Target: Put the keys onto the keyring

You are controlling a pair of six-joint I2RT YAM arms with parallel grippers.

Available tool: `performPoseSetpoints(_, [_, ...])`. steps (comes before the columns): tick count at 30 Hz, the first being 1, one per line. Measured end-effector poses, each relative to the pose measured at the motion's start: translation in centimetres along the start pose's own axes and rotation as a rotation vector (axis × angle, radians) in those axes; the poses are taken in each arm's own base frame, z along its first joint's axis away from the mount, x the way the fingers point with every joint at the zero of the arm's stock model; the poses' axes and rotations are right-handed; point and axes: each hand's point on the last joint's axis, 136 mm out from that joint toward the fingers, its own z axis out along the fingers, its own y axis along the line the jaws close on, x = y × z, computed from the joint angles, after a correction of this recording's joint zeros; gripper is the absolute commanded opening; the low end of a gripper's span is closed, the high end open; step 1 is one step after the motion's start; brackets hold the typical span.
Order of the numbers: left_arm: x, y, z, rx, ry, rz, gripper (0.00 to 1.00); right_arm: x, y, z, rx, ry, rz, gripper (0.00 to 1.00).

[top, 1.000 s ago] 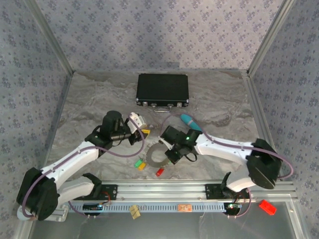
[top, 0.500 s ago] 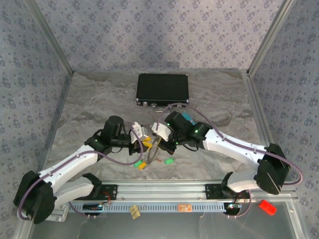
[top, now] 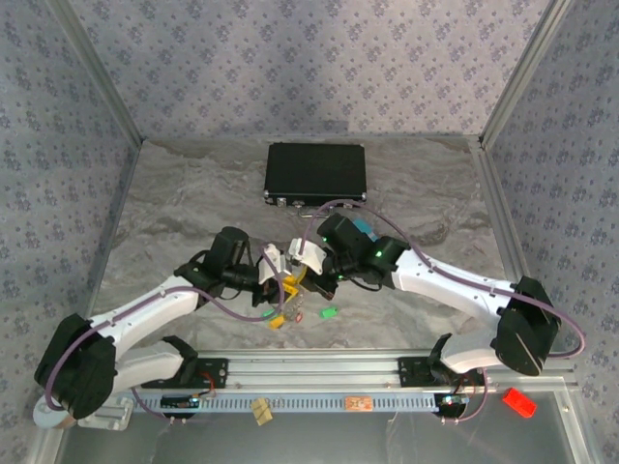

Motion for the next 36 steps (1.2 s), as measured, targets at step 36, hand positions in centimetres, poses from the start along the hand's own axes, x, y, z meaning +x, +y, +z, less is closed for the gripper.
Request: performPoseSetpoints(36, [-0.4,0.6,-0.8,-0.084,-0.09,0.087,0.0,1.5,-0.3,-0.6,0.013,-0.349,-0.144,0.3])
